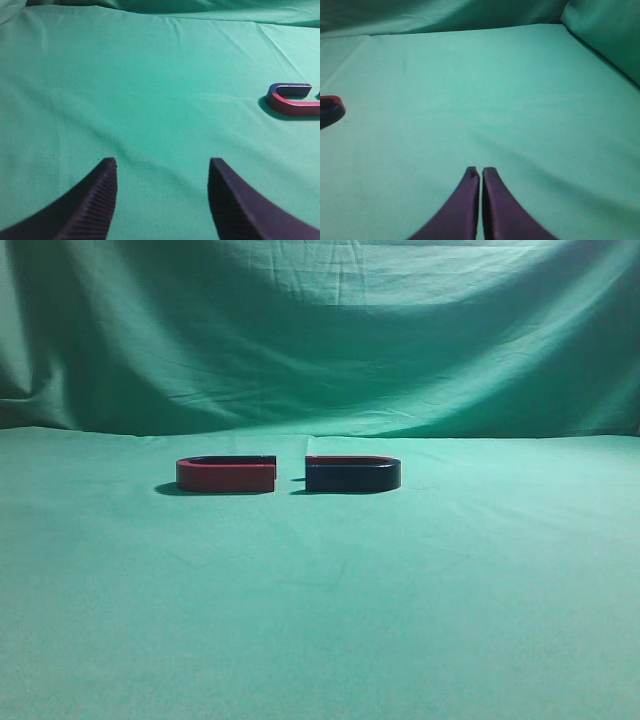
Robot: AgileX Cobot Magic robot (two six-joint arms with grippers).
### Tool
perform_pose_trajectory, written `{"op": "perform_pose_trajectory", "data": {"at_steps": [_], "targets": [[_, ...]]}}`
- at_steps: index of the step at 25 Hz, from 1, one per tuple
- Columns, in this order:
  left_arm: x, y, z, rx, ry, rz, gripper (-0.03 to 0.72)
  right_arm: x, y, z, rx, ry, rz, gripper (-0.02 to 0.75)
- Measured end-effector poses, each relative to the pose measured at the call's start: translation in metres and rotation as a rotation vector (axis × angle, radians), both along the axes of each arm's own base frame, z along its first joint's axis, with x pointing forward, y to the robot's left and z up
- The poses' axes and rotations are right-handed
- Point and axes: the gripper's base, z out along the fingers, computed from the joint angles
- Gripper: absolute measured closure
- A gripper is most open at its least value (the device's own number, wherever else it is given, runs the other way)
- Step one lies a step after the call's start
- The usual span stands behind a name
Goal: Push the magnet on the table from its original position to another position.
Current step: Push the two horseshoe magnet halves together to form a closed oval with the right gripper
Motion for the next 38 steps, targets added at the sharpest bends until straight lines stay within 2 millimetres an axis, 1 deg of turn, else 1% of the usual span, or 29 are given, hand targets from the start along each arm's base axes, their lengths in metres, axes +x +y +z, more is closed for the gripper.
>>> {"op": "perform_pose_trajectory", "data": {"at_steps": [5,7,8,11,13,14,16,19,21,24,28,31,33,36,38], "targets": [[0.0,0.0,0.0,0.0,0.0,0.0,0.316,0.0,0.0,0.0,0.0,-0.005,0.0,0.738],[0.0,0.0,0.0,0.0,0.0,0.0,0.316,0.001,0.0,0.003,0.002,-0.042,0.005,0.738],[0.0,0.0,0.0,0.0,0.0,0.0,0.316,0.002,0.001,0.007,0.015,-0.091,0.008,0.738],[0.0,0.0,0.0,0.0,0.0,0.0,0.316,0.005,0.003,0.027,0.1,-0.31,0.019,0.738],[0.0,0.0,0.0,0.0,0.0,0.0,0.316,0.003,0.005,0.044,0.149,-0.492,0.042,0.738],[0.0,0.0,0.0,0.0,0.0,0.0,0.316,0.002,0.005,0.049,0.166,-0.549,0.051,0.738],[0.0,0.0,0.0,0.0,0.0,0.0,0.316,-0.001,0.005,0.061,0.181,-0.592,0.055,0.738],[0.0,0.0,0.0,0.0,0.0,0.0,0.316,-0.008,0.003,0.097,0.191,-0.594,0.042,0.738],[0.0,0.0,0.0,0.0,0.0,0.0,0.316,-0.008,0.002,0.121,0.189,-0.525,0.024,0.738],[0.0,0.0,0.0,0.0,0.0,0.0,0.316,0.003,0.001,0.14,0.18,-0.313,-0.014,0.738],[0.0,0.0,0.0,0.0,0.0,0.0,0.316,0.025,0.003,0.153,0.211,0.06,-0.057,0.738],[0.0,0.0,0.0,0.0,0.0,0.0,0.316,0.047,0.006,0.155,0.179,0.324,-0.065,0.738],[0.0,0.0,0.0,0.0,0.0,0.0,0.316,0.065,0.008,0.153,0.119,0.445,-0.039,0.738],[0.0,0.0,0.0,0.0,0.0,0.0,0.316,0.085,0.012,0.15,0.053,0.556,0.031,0.738],[0.0,0.0,0.0,0.0,0.0,0.0,0.316,0.097,0.016,0.146,0.046,0.61,0.079,0.738]]}}
